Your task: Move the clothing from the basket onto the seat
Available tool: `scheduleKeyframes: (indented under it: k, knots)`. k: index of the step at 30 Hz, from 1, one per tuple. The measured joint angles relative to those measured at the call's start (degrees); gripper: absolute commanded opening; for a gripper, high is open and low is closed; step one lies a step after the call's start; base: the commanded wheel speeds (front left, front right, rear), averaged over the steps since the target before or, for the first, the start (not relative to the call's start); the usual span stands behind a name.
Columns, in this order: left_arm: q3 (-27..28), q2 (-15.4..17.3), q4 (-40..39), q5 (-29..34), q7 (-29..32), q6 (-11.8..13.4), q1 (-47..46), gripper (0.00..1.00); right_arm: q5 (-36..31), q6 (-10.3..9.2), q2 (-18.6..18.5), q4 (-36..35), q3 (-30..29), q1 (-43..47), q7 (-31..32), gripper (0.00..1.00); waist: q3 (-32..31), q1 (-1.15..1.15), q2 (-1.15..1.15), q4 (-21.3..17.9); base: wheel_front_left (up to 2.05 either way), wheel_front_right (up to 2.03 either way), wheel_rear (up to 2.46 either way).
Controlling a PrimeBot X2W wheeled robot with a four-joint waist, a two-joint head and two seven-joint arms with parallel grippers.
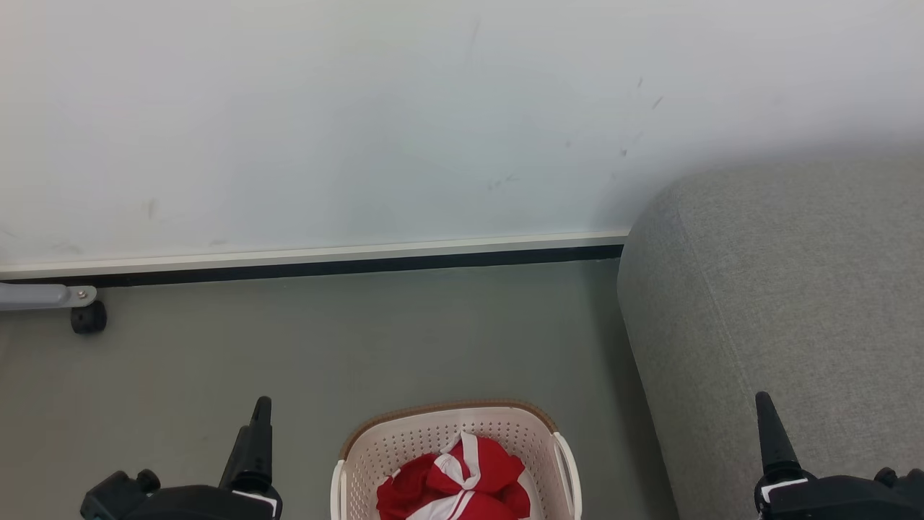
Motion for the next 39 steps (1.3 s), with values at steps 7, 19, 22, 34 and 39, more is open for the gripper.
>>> scheduleKeyframes:
  k: [7,19,22,34,39]
  knots:
    - [-1.54,0.55,-0.67,6.69,-1.41,0.82,-0.32,1.0,-6.22,-0.94,-0.91,-0.65,1.83,0.02,-1.31,1.0,-0.14,0.0,0.0,0.02,0.0,0.0,0.0]
    - [-4.34,2.91,-1.58,21.95,-4.14,2.98,-0.34,1.0,-18.53,-2.91,-2.07,-1.7,5.42,0.85,-3.91,1.0,-0.63,0.0,0.0,-0.1,0.0,0.0,0.0]
    - [-4.79,3.22,-1.88,24.98,-4.74,3.34,-0.23,1.0,-21.37,-3.35,-2.19,-2.19,6.16,1.08,-4.74,1.0,-0.73,0.0,0.0,-0.11,0.0,0.0,0.0]
    - [-5.26,4.23,-3.22,36.91,-7.25,5.04,0.94,1.0,-31.26,-4.97,-3.12,-3.43,8.37,1.46,-7.17,1.0,-0.9,0.0,0.0,-0.05,0.0,0.0,0.0]
    - [-5.42,4.26,-3.64,41.34,-8.31,5.86,1.68,1.0,-35.55,-5.48,-3.55,-3.74,9.53,1.79,-8.33,1.0,-0.97,0.0,0.0,-0.03,0.0,0.0,0.0]
